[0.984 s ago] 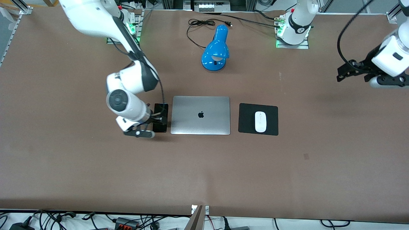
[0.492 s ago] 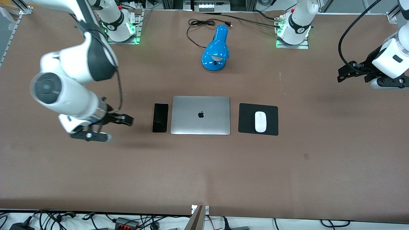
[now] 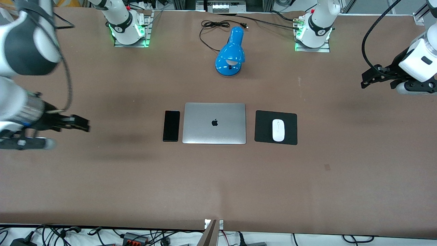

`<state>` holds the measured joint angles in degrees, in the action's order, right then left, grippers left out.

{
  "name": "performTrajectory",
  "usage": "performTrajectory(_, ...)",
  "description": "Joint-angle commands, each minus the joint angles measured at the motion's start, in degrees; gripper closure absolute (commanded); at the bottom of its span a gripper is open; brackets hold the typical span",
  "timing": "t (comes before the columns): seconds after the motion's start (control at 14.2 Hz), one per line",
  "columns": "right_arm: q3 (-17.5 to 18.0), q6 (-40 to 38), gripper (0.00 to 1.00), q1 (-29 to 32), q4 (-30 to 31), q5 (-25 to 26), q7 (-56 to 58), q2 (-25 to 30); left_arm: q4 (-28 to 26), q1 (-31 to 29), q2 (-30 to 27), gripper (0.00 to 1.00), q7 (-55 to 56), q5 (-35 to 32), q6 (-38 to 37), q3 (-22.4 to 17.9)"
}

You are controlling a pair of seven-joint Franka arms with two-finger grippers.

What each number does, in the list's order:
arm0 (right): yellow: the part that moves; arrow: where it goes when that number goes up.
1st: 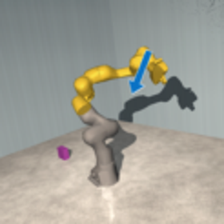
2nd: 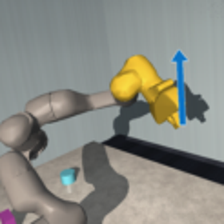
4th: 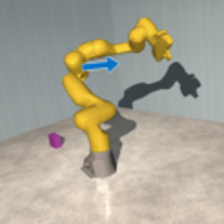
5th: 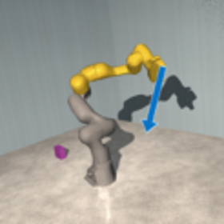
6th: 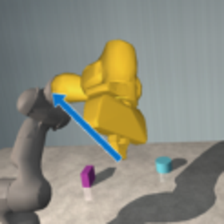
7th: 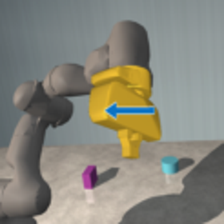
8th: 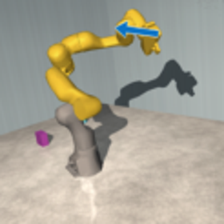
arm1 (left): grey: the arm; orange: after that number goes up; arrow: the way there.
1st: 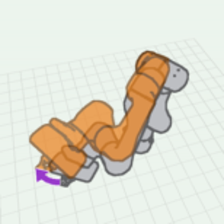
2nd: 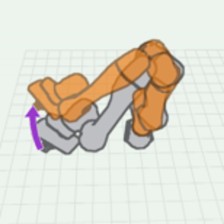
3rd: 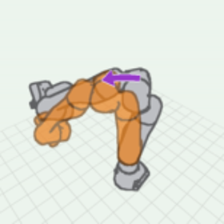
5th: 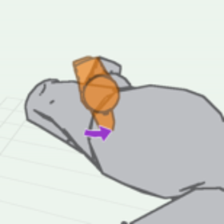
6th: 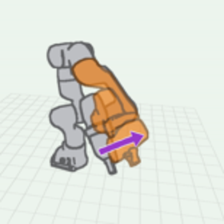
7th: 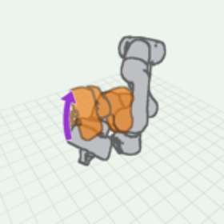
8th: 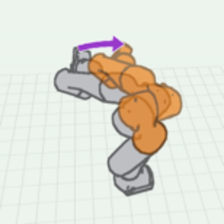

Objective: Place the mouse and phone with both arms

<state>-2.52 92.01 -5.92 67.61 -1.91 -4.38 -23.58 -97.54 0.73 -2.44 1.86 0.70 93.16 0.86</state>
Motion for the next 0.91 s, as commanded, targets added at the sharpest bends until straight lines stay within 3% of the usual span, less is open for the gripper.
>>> performTrajectory(0.0,1.1,0.2,0.0,3.6,4.1,-0.1,3.4,5.0,1.2,0.0,0.5,0.0,-1.3,0.4,-0.7,-0.1)
performTrajectory(0.35,1.1,1.2,0.0,5.4,8.8,0.8,6.3,9.3,1.2,-0.1,0.6,0.0,-1.7,0.4,-1.1,-0.4)
performTrajectory(0.84,1.3,9.5,0.0,5.0,28.7,3.2,6.9,22.2,1.2,-0.1,0.6,0.0,-1.6,0.4,-1.4,-0.4)
